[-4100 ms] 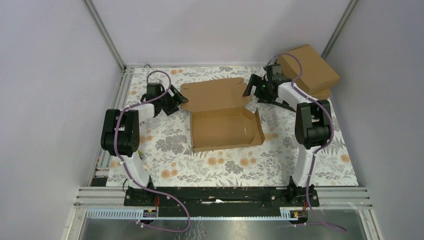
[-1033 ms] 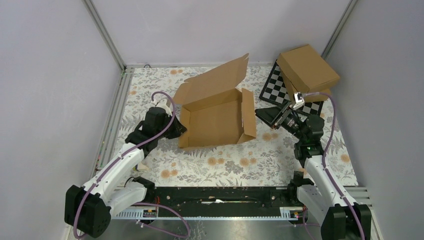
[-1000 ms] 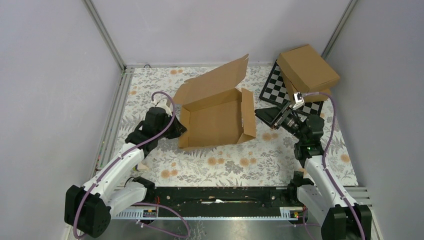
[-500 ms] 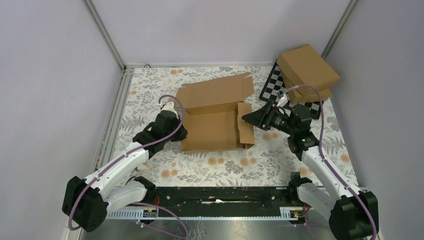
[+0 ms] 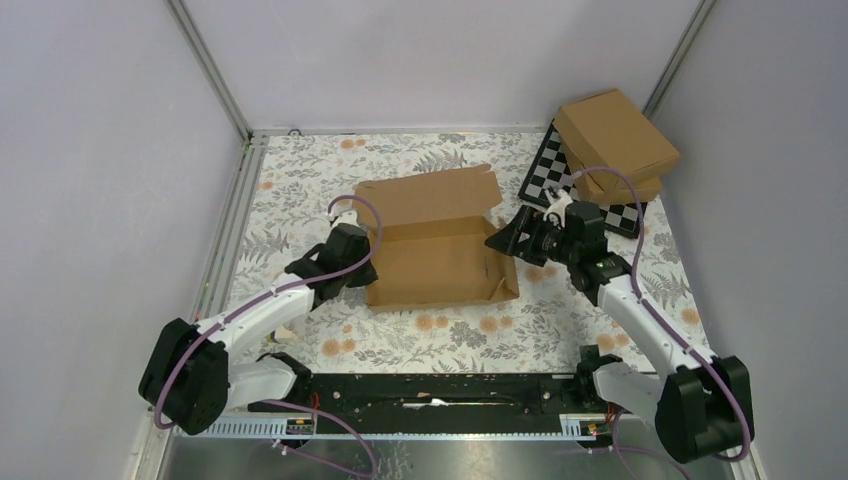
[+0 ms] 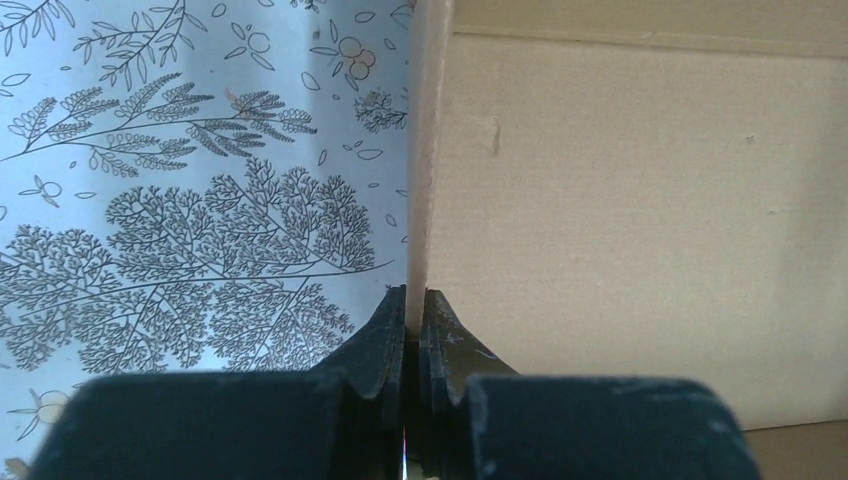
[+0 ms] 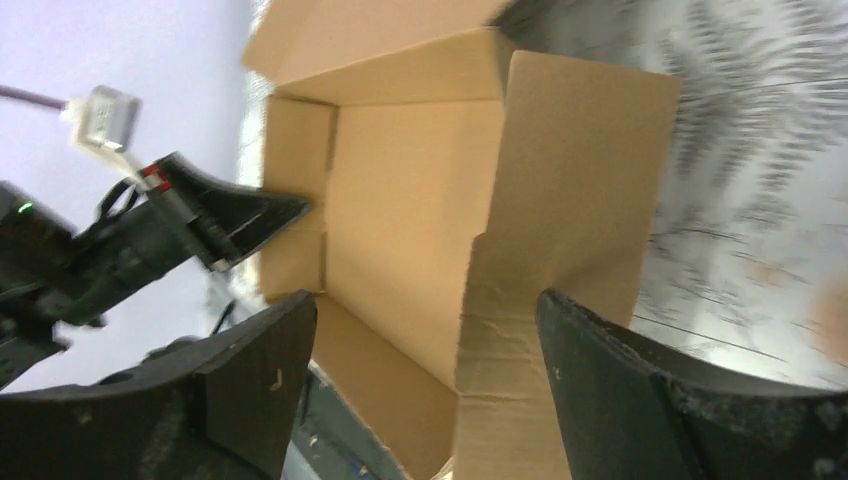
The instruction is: Fold the paper box
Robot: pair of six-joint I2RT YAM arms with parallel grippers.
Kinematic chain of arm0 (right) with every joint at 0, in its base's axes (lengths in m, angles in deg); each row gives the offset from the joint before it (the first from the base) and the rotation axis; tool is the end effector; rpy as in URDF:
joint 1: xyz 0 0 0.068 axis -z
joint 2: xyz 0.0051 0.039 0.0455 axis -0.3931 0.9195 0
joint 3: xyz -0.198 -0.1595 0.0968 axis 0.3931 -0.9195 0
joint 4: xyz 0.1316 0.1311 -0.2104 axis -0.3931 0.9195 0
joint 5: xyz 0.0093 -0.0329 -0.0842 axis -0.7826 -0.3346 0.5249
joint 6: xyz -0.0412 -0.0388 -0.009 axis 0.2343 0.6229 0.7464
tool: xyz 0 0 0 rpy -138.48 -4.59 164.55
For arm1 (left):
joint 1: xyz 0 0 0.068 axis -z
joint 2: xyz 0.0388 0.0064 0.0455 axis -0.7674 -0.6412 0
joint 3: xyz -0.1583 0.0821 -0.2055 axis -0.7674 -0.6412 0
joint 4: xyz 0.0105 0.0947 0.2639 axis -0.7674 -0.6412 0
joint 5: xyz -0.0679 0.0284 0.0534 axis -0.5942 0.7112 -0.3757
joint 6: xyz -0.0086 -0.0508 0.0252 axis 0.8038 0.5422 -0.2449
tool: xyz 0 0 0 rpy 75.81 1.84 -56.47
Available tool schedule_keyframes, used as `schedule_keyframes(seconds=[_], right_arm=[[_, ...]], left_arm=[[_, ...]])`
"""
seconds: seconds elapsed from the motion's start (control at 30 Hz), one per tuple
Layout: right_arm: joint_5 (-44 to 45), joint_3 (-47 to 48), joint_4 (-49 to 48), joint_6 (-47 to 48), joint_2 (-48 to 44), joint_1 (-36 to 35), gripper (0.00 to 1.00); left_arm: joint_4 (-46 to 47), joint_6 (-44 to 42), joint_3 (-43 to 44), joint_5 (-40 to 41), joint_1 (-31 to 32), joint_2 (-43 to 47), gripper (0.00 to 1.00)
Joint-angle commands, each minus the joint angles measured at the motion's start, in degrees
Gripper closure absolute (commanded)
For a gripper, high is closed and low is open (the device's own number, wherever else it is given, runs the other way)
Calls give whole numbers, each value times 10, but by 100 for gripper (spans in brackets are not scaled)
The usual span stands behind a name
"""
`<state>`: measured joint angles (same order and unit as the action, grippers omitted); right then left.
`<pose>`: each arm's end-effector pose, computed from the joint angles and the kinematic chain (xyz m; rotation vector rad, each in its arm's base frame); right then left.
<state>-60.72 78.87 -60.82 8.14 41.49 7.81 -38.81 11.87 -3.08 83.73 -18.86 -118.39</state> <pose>0.2499 0.0908 0.2426 0.0070 2.0968 1.1265 0.2195 -0.1258 0.1893 -0.1859 2.4225 -0.3575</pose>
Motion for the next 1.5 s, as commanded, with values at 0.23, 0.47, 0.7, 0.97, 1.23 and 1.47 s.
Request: schedule_keyframes(seconds=[0.23,0.47,0.7,0.97,1.23,1.47], right_arm=[[369,-36,129,47,-153,94,9],[127,-96,-31,-19,-126,142,16],[-95,-155,-326,-188,-65,143,28],[-167,-171,-508,-287,-30,142,33],[-186,-153,-498,-278,-36,133,35],[-192,-144,-511,-273,-29,105,36]], left_arm=[[199,57,-68,-148,-80,-7,100],[251,58,-92,-211,-103,21,100],[254,51,-94,-215,-103,44,100],[255,43,-91,-213,-103,47,100],[252,39,-85,-207,-102,38,100],[218,26,-67,-161,-76,40,100]])
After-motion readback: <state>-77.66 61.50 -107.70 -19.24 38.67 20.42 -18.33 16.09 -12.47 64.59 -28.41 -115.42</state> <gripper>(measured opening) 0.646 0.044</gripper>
